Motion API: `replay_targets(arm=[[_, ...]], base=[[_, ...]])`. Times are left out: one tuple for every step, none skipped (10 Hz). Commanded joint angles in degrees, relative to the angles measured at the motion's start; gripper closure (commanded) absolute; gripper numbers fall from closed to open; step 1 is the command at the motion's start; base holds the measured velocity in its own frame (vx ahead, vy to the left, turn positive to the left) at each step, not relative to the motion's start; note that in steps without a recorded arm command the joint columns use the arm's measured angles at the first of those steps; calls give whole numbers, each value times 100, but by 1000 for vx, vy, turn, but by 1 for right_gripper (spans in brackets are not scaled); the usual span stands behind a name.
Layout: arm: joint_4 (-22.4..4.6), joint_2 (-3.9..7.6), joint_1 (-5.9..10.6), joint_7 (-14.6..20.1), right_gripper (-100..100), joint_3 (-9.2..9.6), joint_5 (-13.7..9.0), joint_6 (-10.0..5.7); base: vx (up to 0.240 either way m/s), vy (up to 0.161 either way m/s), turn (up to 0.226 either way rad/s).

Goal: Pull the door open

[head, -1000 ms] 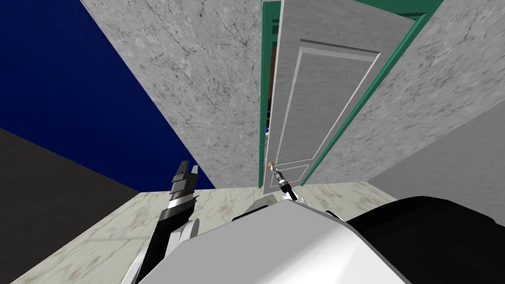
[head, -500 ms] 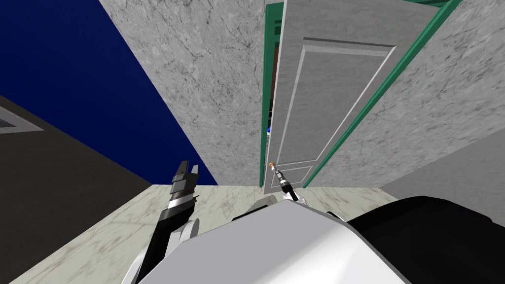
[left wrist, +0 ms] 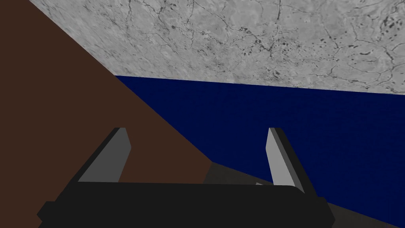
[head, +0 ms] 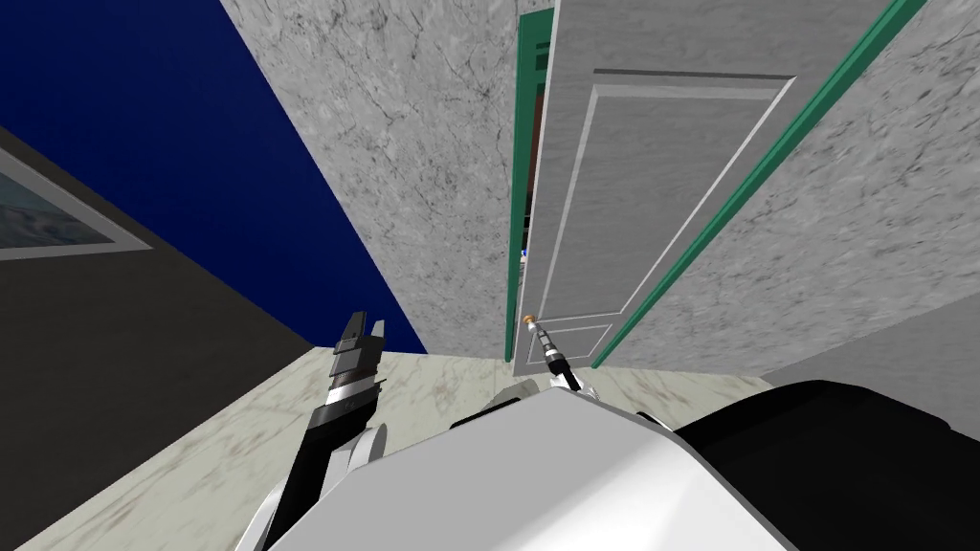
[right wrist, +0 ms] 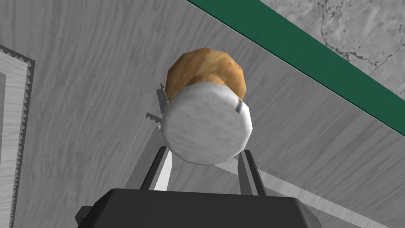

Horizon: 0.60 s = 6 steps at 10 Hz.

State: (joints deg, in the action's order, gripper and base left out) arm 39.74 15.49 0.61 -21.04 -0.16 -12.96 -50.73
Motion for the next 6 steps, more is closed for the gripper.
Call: replay_targets(arm=[[12, -33, 3, 171, 100, 33, -35, -2], [19, -25, -11, 396, 100, 31, -133, -3], [27, -18, -24, 538, 100, 29, -231, -5], [27, -18, -24, 635, 100, 29, -231, -5], [35, -11, -38, 827, 100, 26, -329, -7], [35, -11, -38, 867, 100, 26, -329, -7]], base=[[-28, -18, 58], [-41, -16, 100], [-58, -24, 140], [-37, -24, 57], [-34, -22, 88], [-30, -14, 60]])
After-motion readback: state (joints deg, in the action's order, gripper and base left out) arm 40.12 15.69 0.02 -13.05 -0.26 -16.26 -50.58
